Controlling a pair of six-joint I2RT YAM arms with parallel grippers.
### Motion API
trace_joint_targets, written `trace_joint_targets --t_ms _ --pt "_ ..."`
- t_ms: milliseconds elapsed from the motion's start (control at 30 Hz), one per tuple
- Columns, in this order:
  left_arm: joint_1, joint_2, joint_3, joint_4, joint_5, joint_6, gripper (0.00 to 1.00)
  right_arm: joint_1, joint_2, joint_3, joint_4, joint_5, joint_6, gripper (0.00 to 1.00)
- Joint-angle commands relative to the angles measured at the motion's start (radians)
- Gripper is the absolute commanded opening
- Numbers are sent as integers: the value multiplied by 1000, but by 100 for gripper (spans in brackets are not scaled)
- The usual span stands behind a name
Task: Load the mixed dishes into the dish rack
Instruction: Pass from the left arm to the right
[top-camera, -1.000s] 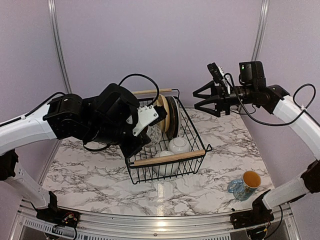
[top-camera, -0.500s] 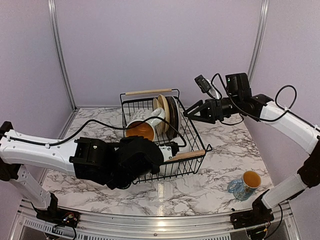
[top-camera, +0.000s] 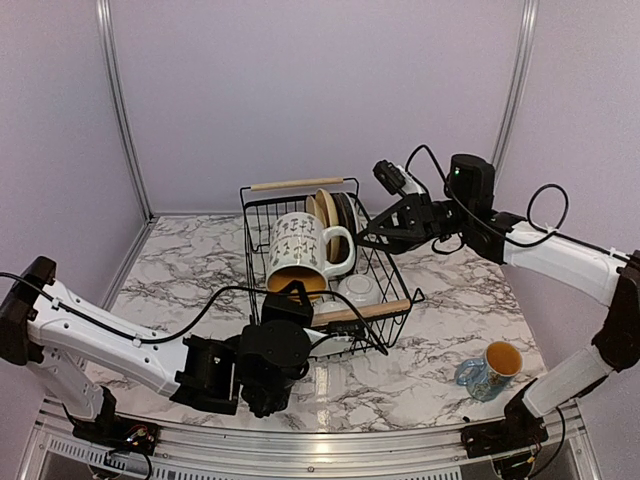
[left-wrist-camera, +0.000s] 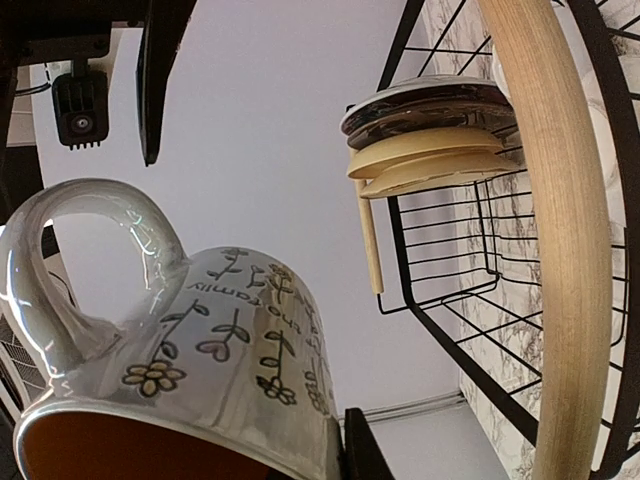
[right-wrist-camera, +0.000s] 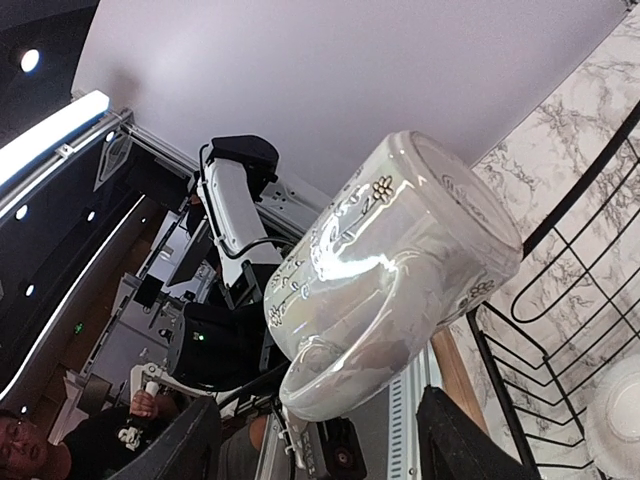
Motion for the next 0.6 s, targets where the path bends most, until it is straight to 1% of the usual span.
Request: trace_joint_targets --t_ms 0,167,267,400,433,467,533,567 --pt "-7 7 55 265 -74 179 0 34 22 10 19 10 75 64" --pt "-7 40 90 225 -58 177 0 80 38 21 19 4 104 58" --pt "-7 61 109 216 -50 181 0 102 71 52 28 -8 134 48" --pt "-7 74 120 209 -45 192 0 119 106 73 20 -14 143 40" --pt "-7 74 118 206 -45 194 0 124 111 71 32 -19 156 36" --pt "-7 74 117 204 -47 195 0 126 112 68 58 -23 173 25" --pt "-7 71 112 208 -51 195 0 126 113 62 100 -30 203 8" --pt "-6 70 108 210 -55 196 4 126 112 62 120 -34 211 0"
